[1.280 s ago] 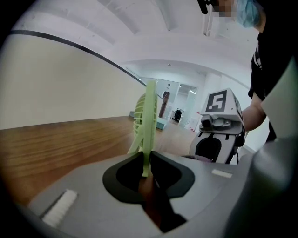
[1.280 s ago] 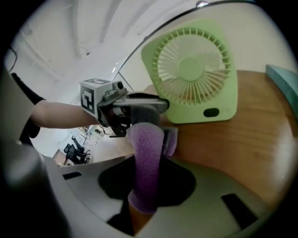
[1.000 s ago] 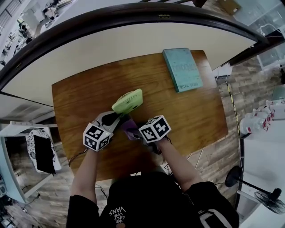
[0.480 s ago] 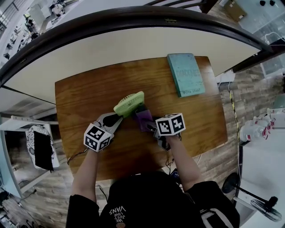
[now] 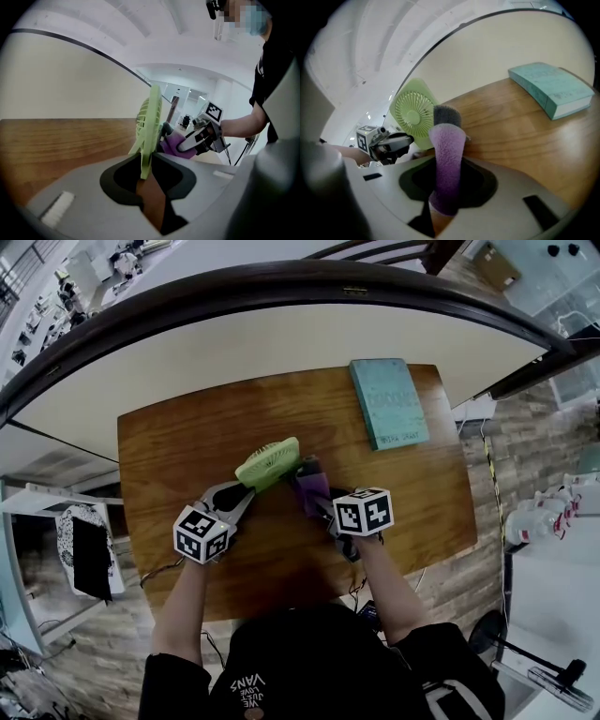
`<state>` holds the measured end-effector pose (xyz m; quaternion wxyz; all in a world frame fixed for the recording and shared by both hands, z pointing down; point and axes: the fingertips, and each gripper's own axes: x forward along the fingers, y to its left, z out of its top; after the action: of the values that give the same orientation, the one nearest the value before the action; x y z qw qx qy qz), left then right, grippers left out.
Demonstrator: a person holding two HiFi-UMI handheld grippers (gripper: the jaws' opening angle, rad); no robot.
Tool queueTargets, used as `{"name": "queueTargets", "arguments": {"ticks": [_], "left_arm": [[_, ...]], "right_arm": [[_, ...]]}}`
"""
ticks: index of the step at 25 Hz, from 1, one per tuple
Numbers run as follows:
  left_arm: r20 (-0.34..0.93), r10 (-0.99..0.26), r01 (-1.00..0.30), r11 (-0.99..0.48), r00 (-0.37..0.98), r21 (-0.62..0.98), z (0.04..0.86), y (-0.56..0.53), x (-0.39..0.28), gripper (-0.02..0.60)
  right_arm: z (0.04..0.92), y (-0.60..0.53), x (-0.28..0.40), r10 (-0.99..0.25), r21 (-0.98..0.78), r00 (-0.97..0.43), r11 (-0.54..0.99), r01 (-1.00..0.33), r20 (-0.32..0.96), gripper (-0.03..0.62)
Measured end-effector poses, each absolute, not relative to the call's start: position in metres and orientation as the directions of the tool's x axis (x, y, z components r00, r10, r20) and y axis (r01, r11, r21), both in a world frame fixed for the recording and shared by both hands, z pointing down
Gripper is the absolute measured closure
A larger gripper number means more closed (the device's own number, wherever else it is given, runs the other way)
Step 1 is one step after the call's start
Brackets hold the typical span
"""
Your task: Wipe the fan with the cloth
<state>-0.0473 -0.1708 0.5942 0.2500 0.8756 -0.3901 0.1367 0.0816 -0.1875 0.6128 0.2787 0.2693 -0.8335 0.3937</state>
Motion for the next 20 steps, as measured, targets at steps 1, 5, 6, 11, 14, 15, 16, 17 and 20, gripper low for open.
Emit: {"name": "queueTargets", "arguments": {"ticks": [1,5,6,11,14,15,16,17,20], "left_arm": [[0.428,-0.626,-0.758,-0.556,0.652,0.342,0.591,-0.17,-0.049,0.52],[0.418,-0.673,-0.791,-0.486,0.61,0.372,0.583,-0.165,-0.056,0.514],[0.414,-0.691,-0.803,-0.463,0.593,0.376,0.58,-0.162,-0.059,0.514],[0.383,-0.788,-0.86,-0.339,0.481,0.382,0.559,-0.143,-0.071,0.514],[0.355,-0.838,-0.885,-0.279,0.414,0.372,0.539,-0.131,-0.072,0.514],[0.342,-0.854,-0.891,-0.261,0.393,0.372,0.532,-0.127,-0.072,0.514],[0.329,-0.867,-0.895,-0.245,0.374,0.372,0.525,-0.124,-0.072,0.514],[0.316,-0.878,-0.899,-0.233,0.358,0.37,0.518,-0.12,-0.071,0.515],[0.289,-0.894,-0.905,-0.231,0.343,0.357,0.499,-0.11,-0.066,0.515]], "right_arm": [[0.609,-0.187,0.082,-0.241,-0.491,-0.701,0.564,-0.664,0.672,0.491],[0.589,-0.18,0.086,-0.285,-0.447,-0.719,0.623,-0.642,0.634,0.491],[0.584,-0.177,0.086,-0.294,-0.442,-0.725,0.633,-0.636,0.623,0.491],[0.558,-0.163,0.091,-0.332,-0.419,-0.762,0.68,-0.601,0.556,0.491],[0.541,-0.152,0.095,-0.349,-0.412,-0.784,0.701,-0.582,0.514,0.491],[0.536,-0.148,0.097,-0.352,-0.407,-0.788,0.708,-0.577,0.505,0.491],[0.532,-0.145,0.099,-0.355,-0.402,-0.791,0.714,-0.573,0.498,0.491],[0.527,-0.142,0.101,-0.36,-0.396,-0.794,0.72,-0.571,0.491,0.491],[0.512,-0.133,0.106,-0.376,-0.385,-0.802,0.73,-0.565,0.464,0.491]]}}
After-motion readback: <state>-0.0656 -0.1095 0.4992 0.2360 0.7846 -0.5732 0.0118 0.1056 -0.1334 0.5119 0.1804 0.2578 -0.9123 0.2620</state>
